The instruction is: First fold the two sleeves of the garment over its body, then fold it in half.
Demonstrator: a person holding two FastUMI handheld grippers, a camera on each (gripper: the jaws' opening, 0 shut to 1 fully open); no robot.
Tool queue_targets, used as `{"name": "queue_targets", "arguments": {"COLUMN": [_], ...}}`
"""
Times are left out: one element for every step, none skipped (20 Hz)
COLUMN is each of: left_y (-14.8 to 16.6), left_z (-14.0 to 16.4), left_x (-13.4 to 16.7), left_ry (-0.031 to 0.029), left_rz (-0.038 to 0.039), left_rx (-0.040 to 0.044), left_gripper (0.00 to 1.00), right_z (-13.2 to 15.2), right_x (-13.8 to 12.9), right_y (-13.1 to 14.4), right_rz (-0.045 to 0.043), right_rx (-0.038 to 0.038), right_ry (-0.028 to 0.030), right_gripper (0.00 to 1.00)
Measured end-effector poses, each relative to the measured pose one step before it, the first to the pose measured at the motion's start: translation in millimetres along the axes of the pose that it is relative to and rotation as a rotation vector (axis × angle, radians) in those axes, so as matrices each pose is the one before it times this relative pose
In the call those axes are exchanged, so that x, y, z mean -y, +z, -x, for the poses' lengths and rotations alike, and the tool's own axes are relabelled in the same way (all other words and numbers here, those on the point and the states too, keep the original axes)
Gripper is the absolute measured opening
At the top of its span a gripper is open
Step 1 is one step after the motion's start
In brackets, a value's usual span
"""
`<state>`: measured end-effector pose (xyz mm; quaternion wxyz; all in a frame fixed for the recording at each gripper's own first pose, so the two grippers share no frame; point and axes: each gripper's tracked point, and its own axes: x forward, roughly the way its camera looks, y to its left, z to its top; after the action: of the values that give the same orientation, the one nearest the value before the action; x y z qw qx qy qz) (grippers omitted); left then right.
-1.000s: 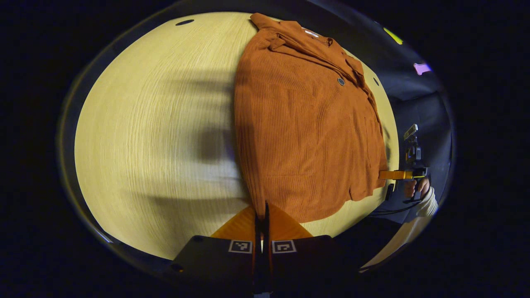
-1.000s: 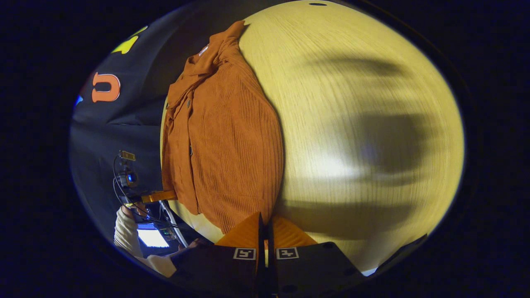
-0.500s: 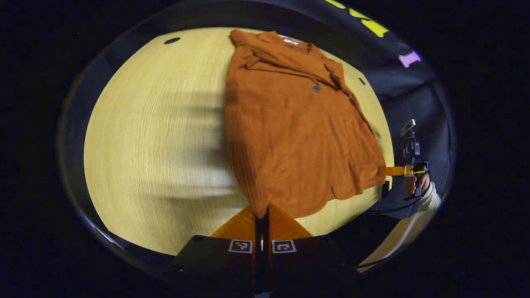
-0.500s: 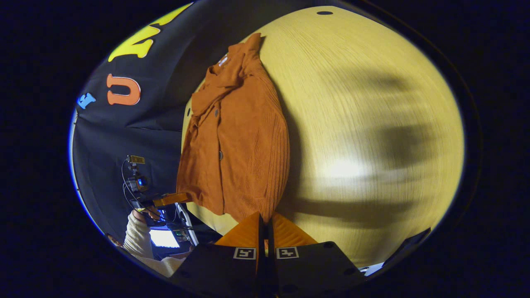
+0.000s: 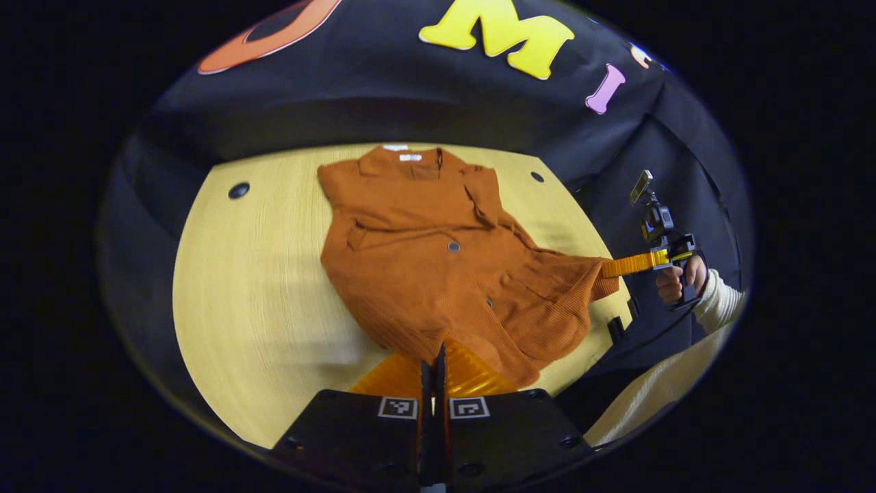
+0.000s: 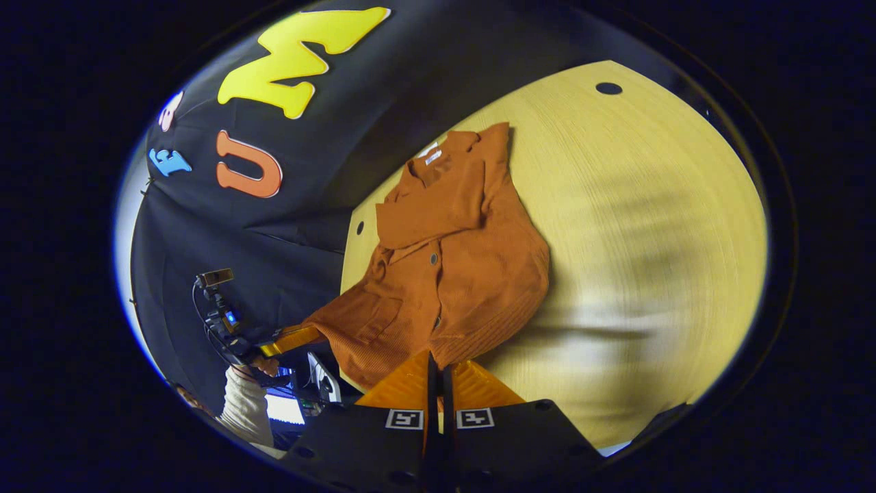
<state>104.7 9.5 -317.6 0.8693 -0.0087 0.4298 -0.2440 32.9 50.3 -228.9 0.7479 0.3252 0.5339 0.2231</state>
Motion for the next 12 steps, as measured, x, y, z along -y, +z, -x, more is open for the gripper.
{"name": "queue_targets", "arguments": {"left_y": [7.11,6.71,2.13,2.4,-0.82,-1.32,0.84,0.67,3.84,4.11,13.0,2.65], "left_z": [-5.27,-9.96,-13.36,-10.8,-11.41,-9.71,-4.16,-2.92,-3.29,-2.95,-1.71,-0.02], "left_x": [4.71,-1.08,-1.11,-1.34,-0.8,-2.91,-2.13,-8.61,-7.88,-9.15,-5.98,-2.01], "left_ry": [-0.00601,0.01557,0.00692,0.00265,-0.00385,-0.00701,-0.00937,-0.00094,0.00098,-0.00032,-0.01086,-0.00695], "left_rz": [0.00346,-0.00842,-0.00237,0.00542,0.0157,0.02685,0.04322,0.03859,0.02805,0.02185,0.02574,0.01854], "left_rx": [0.03929,0.04258,0.03599,0.03111,0.03231,0.02561,0.01675,0.0202,0.02061,0.03037,0.01563,0.0139], "left_gripper": [0.03,0.03,0.03,0.03,0.03,0.03,0.03,0.03,0.03,0.03,0.03,0.03], "right_z": [0.33,2.96,0.56,-0.71,-1.47,2.29,-5.7,-7.25,-6.29,-6.41,-7.14,-7.6], "right_x": [-5.83,-5.4,-5.11,-4.18,-4.59,-3.13,-0.54,-4.99,-6.05,-2.72,-3.81,-2.98], "right_y": [11.71,15.66,18.36,16.9,15.23,12.79,17.26,12.15,11.73,10.28,9.01,8.17], "right_rz": [0.01526,0.03681,0.02762,0.00837,-0.00358,-0.00345,-0.00616,-0.01037,-0.01124,-0.00892,-0.0057,-0.00914], "right_rx": [0.00521,0.0189,0.03038,0.02323,0.01757,0.02141,0.02572,0.01703,0.01753,0.01812,0.01523,0.01333], "right_ry": [-0.00788,-0.00944,-0.00715,-0.00644,-0.00394,-0.00905,-0.02146,-0.00377,0.00267,-0.00393,0.00022,0.00112], "right_gripper": [0.03,0.03,0.03,0.03,0.02,0.03,0.03,0.03,0.03,0.03,0.03,0.03]}}
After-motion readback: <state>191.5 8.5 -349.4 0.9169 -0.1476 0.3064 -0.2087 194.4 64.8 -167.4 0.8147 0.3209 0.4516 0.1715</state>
